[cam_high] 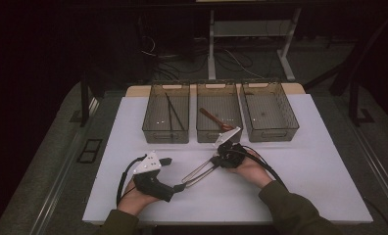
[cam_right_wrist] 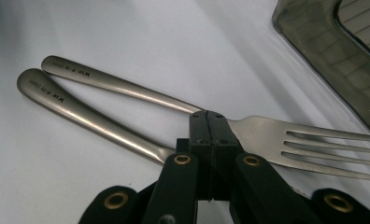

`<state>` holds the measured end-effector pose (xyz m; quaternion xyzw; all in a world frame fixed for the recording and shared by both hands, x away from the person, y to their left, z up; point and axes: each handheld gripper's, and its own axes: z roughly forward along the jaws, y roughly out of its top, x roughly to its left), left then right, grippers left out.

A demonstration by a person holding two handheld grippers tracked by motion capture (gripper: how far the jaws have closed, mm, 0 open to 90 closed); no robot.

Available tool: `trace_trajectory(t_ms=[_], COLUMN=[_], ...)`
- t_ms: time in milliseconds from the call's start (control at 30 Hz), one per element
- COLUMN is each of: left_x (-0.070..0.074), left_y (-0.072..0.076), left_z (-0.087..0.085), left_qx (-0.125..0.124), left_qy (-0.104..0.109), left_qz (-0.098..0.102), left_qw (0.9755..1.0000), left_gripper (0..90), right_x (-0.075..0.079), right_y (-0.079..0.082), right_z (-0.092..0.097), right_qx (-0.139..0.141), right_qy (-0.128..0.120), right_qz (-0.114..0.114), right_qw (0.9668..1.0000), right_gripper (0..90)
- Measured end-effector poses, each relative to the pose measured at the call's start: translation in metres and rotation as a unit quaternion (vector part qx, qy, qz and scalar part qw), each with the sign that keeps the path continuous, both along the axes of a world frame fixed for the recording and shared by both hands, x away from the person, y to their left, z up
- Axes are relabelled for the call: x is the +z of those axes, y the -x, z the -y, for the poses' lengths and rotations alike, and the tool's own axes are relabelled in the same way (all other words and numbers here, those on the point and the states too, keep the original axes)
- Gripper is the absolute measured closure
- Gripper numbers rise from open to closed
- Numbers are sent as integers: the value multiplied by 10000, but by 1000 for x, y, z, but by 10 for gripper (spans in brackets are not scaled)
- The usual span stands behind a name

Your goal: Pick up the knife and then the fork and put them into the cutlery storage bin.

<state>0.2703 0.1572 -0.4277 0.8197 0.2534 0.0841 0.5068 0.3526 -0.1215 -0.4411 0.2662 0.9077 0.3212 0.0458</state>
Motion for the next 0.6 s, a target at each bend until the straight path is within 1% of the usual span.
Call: trace_trajectory(t_ms=[67,100,133,167,200,233,267,300,367,567,600], left_x=[0,0,0,0,0,0,0,0,0,0,1], left_y=[0,0,0,0,0,0,0,0,1,1,1], left_z=[0,0,0,0,0,0,0,0,0,0,0], left_qx=[0,0,1,2,6,7,6,3,6,7,7], left_qy=[-1,1,3,4,2,3,2,3,2,1,0], left_qz=[0,0,1,2,-5,-8,-7,-1,-3,2,2], left_qw=[10000,10000,10000,10000,10000,10000,10000,10000,10000,10000,10000], left_gripper=[0,0,0,0,0,0,0,0,0,0,0], right_x=[0,1,1,2,2,2,2,3,3,6,6], right_y=[0,1,1,2,2,2,2,3,4,11,12], right_z=[1,1,2,2,2,3,3,4,5,10,10], right_qx=[5,13,31,48,88,133,142,163,228,444,453], right_qy=[62,22,74,87,87,149,168,145,234,347,302], right_qz=[4,-86,-59,-91,-121,-73,-91,-169,-154,-328,-398], right_qw=[10000,10000,10000,9999,9999,9998,9997,9996,9993,9979,9977], right_gripper=[891,891,891,891,891,891,891,891,891,891,891])
